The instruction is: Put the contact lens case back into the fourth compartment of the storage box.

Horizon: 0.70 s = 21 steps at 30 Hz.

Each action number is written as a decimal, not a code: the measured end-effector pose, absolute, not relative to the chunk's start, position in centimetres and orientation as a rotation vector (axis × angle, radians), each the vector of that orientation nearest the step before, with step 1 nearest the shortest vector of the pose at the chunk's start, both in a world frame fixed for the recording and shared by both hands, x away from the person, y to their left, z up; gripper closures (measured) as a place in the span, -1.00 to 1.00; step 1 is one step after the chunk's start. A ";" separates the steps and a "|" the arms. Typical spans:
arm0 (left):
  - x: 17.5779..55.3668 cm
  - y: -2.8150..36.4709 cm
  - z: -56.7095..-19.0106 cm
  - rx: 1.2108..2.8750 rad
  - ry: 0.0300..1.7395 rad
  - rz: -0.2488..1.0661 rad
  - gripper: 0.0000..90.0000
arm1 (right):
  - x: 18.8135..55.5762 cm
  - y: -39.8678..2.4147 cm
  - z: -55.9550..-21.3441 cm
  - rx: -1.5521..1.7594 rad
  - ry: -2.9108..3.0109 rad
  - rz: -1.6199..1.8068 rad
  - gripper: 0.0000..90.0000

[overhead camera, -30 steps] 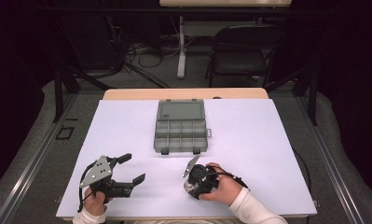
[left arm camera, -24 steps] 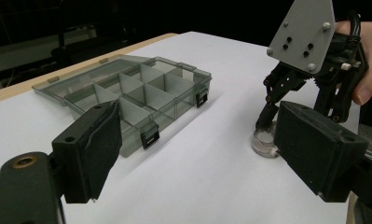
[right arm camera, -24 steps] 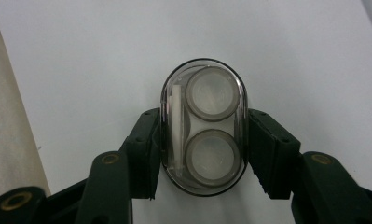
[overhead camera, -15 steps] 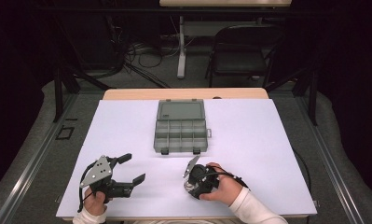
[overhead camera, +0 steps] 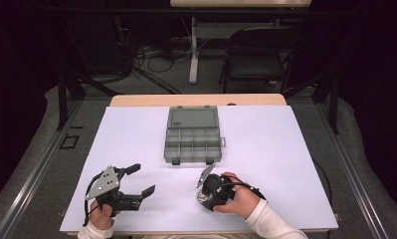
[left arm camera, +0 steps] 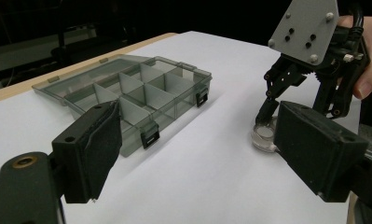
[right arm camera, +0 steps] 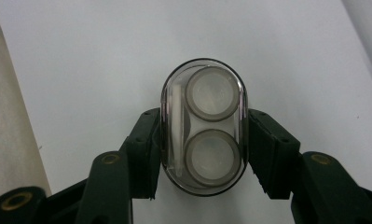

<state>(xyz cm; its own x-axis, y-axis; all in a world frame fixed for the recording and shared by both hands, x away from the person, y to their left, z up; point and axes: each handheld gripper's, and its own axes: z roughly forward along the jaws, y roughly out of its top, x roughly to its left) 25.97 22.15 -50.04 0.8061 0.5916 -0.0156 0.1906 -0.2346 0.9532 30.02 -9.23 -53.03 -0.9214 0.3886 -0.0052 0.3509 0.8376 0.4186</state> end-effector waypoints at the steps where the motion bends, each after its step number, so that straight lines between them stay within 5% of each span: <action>1: 26.0 22.1 -50.0 1.801 0.601 0.419 -0.65 | 30.0 -9.2 -53.0 0.590 2.923 0.644 0.08; 21: 26.0 22.2 -50.1 1.806 0.604 0.419 -0.65 | 30.1 -9.5 -52.4 0.587 2.889 0.696 0.08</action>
